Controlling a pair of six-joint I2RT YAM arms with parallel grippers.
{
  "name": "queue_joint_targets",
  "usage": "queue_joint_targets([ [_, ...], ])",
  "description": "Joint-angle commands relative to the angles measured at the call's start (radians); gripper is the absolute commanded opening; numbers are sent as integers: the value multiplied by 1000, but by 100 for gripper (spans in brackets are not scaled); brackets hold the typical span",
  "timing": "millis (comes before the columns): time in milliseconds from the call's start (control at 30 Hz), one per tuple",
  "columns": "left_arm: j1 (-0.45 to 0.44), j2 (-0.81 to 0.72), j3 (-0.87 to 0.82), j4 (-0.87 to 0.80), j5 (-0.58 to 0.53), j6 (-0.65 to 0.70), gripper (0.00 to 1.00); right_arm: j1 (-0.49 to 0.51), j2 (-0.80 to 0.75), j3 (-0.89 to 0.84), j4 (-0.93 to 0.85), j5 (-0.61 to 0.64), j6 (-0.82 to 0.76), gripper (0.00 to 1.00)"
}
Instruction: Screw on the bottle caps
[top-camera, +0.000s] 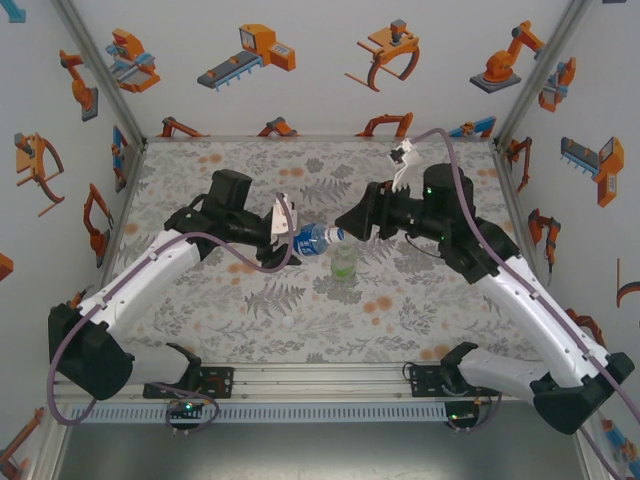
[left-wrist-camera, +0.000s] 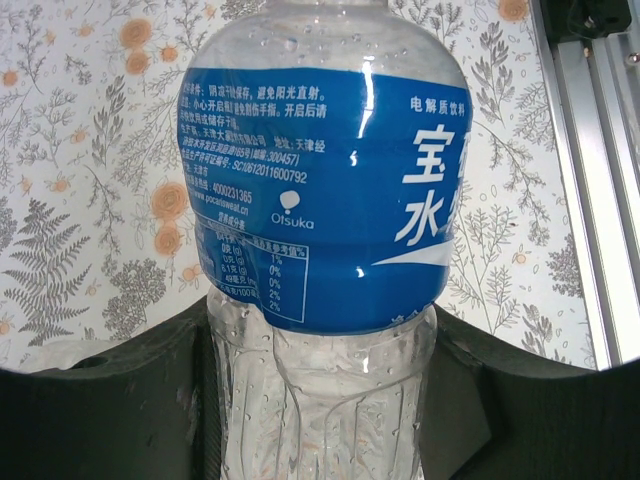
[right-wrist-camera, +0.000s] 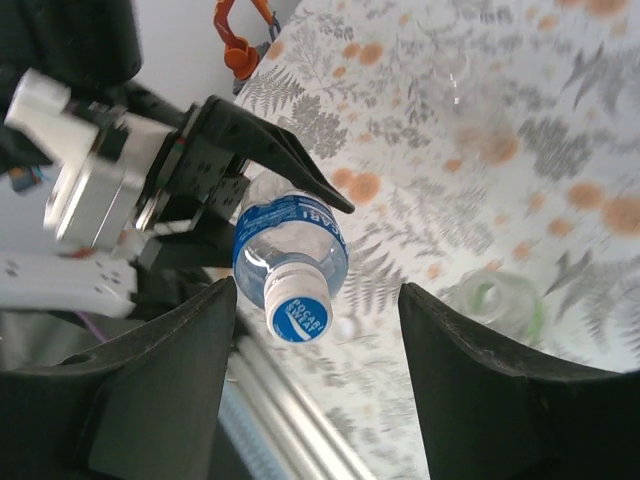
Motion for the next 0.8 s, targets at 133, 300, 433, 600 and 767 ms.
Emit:
queue_joint_targets([
  [133,-10,-27,24,-17,72,44,0,7,-56,0,38,-331,-700,61],
  [300,-14,-31,22,-26,84,59,0,7,-67,-27,4,-481,-962,61],
  [433,-14,-25,25,-26,100,57,0,7,-39,-31,-17,-512,-1019,61],
  [600,-15,-25,25,-30,101,60,0,23,-20,-69,26,-516,-993,55],
  [767,-17,-23,25,-32,102,61,0,32,-19,-90,40,-474,-981,47],
])
